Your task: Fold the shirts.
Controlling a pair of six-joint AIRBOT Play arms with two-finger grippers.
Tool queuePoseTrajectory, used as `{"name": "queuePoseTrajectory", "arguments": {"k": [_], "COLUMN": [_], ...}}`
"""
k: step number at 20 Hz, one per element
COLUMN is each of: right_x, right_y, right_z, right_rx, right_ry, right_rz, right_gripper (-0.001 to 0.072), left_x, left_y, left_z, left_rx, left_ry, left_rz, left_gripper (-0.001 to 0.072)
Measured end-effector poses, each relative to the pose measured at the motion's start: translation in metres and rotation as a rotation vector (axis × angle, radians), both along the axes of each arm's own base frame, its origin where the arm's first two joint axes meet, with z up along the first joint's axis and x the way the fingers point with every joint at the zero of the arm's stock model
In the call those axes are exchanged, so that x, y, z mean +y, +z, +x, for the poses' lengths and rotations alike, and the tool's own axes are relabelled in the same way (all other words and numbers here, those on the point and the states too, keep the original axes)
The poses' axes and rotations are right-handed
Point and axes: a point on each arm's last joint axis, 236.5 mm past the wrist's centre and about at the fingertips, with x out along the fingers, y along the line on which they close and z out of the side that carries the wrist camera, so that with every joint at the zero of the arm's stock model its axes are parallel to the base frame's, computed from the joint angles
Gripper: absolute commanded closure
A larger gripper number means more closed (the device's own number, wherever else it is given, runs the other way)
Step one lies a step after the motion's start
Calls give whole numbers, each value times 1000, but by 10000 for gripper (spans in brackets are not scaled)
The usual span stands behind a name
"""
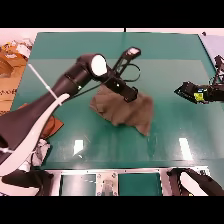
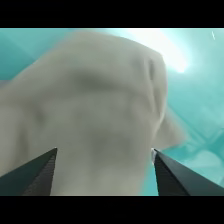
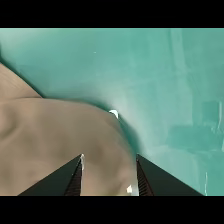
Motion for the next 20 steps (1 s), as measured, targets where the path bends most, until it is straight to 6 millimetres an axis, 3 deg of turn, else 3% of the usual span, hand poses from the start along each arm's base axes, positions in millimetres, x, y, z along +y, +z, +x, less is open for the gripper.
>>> {"name": "queuePoseTrajectory", "arguments": {"k": [2, 4, 9, 12, 13, 16, 19, 20], "right_x": [-3, -7, 7, 29, 37, 53, 62, 67], "right_y": [-4, -19, -92, -133, -143, -165, -177, -179], "right_z": [-5, -16, -67, -101, -110, -121, -117, -115], "right_rx": [24, 77, 285, 384, 403, 402, 379, 374], "right_ry": [-3, -9, -13, 4, 8, 7, 1, 0], "right_rz": [0, -2, 73, 159, 191, 253, 303, 334], "right_gripper": [310, 310, 313, 312, 316, 424, 434, 467], "left_x": [18, 53, 163, 201, 205, 201, 176, 167], "left_y": [-7, -8, -32, -68, -81, -120, -152, -159], "left_z": [4, 16, 28, 10, -1, -20, -21, -18], "left_rx": [62, 129, 370, 528, 580, 659, 638, 620], "left_ry": [19, 69, 239, 299, 305, 338, 398, 417], "left_rz": [34, 73, 180, 232, 239, 219, 153, 130], "left_gripper": [37, 37, 37, 37, 37, 36, 37, 38]}}
